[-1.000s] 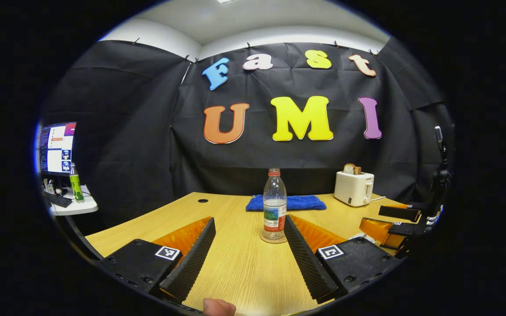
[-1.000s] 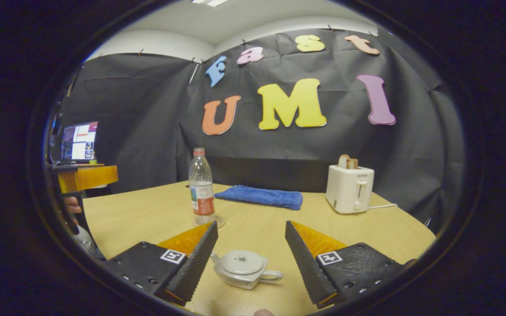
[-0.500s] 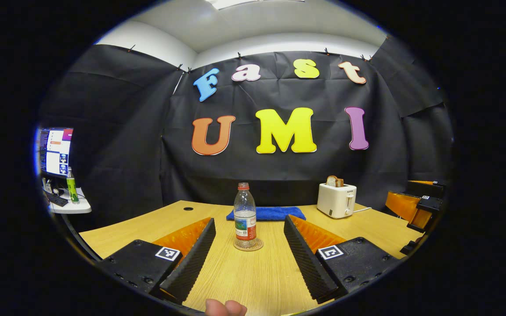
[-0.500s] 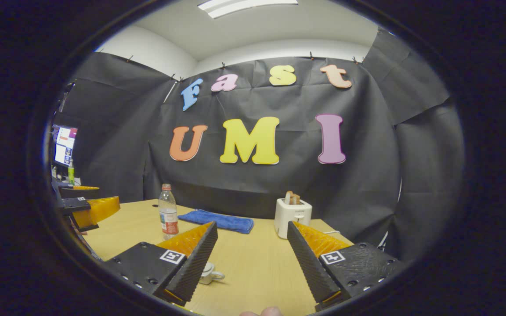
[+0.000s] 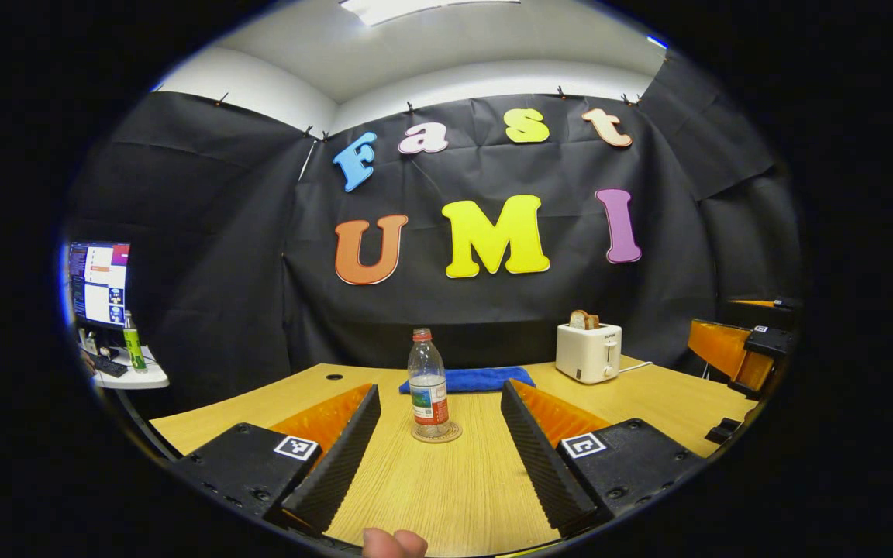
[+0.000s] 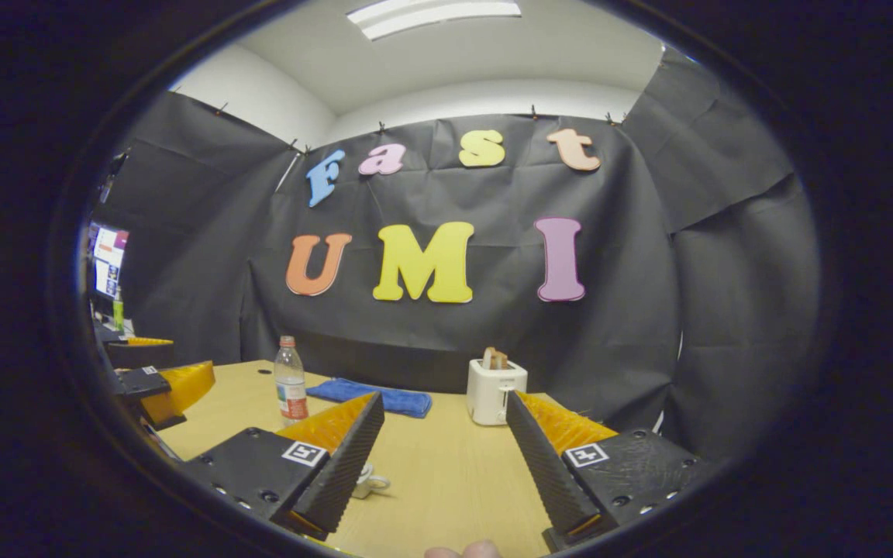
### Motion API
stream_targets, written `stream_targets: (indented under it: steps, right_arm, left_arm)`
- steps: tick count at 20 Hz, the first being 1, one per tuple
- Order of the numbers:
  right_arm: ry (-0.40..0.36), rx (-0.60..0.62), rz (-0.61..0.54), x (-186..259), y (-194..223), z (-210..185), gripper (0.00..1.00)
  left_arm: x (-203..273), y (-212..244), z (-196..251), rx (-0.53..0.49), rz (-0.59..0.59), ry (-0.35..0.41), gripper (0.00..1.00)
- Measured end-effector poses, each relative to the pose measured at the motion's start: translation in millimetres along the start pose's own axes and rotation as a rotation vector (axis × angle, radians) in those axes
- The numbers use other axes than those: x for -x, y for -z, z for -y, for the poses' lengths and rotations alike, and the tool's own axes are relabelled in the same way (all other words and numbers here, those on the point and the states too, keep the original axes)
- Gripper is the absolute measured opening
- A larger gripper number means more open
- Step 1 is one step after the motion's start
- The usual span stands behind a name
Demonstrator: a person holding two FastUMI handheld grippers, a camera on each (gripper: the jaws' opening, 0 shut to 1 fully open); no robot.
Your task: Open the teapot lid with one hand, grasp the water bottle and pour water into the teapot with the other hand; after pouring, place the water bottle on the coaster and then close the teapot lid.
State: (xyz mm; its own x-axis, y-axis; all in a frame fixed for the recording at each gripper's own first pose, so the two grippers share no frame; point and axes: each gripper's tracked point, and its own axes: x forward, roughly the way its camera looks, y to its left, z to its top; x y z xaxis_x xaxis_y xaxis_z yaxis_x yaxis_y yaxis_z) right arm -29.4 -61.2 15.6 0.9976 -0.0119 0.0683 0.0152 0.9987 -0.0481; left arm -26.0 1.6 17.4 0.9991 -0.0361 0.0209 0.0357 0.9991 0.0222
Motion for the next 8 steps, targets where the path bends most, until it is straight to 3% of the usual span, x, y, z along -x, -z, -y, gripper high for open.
stream_targets:
  steps: [8]
  right_arm:
    - [-0.019, 0.018, 0.013, -2, -8, -19, 0.95]
  left_arm:
    - [-2, 1, -10, 0.001, -0.001, -0.015, 0.98]
